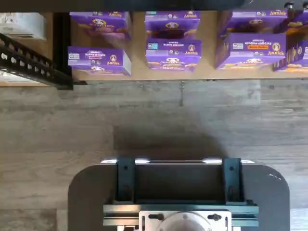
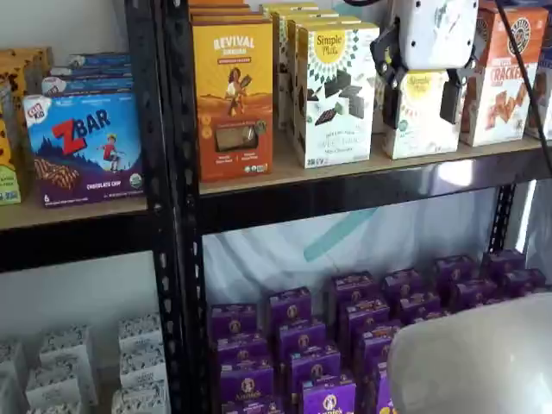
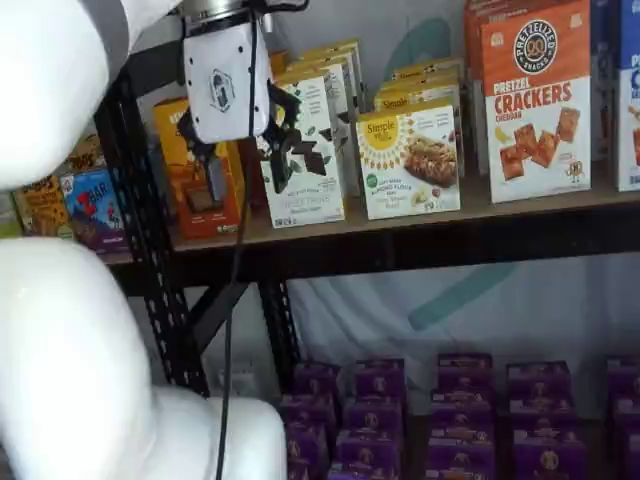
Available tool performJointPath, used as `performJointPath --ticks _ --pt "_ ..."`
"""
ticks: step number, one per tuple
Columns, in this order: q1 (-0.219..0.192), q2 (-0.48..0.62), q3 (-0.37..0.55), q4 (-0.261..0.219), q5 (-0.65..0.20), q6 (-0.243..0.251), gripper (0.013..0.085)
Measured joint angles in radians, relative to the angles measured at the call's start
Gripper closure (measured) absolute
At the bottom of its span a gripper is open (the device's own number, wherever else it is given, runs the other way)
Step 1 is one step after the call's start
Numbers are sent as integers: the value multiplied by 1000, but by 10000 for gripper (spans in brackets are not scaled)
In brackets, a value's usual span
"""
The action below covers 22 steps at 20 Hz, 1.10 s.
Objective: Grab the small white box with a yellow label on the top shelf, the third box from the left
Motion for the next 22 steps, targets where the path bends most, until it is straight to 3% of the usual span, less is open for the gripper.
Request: performJointPath --ticks 2,5,9,13,15,22 --pt "-30 -15 14 32 -24 -16 130" --pt "-38 -23 21 44 -40 -21 130" --pt "-31 -25 24 31 -53 -20 130" --pt "-27 -25 32 -15 -82 -34 130" --pt "-57 -21 39 -27 -109 -65 130" --pt "-238 33 44 -2 -207 -237 130"
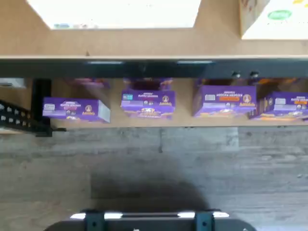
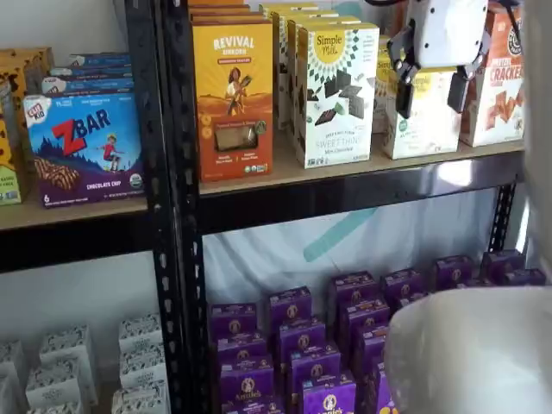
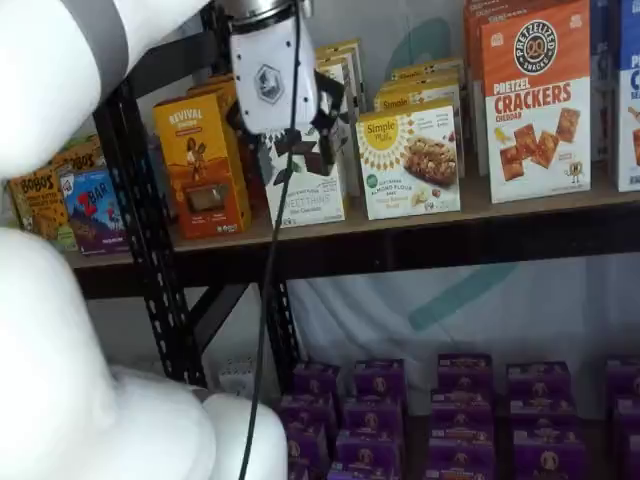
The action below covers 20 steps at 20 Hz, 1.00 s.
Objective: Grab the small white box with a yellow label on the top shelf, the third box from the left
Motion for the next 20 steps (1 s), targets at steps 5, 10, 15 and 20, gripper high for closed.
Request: performJointPath --ticks 5,10,15,20 --pt "-99 46 -10 12 -61 -97 130" --pt "-164 98 -25 24 -109 -163 130" --pt "-194 145 -36 20 -156 -195 130" --pt "-209 180 -53 26 -177 -210 130"
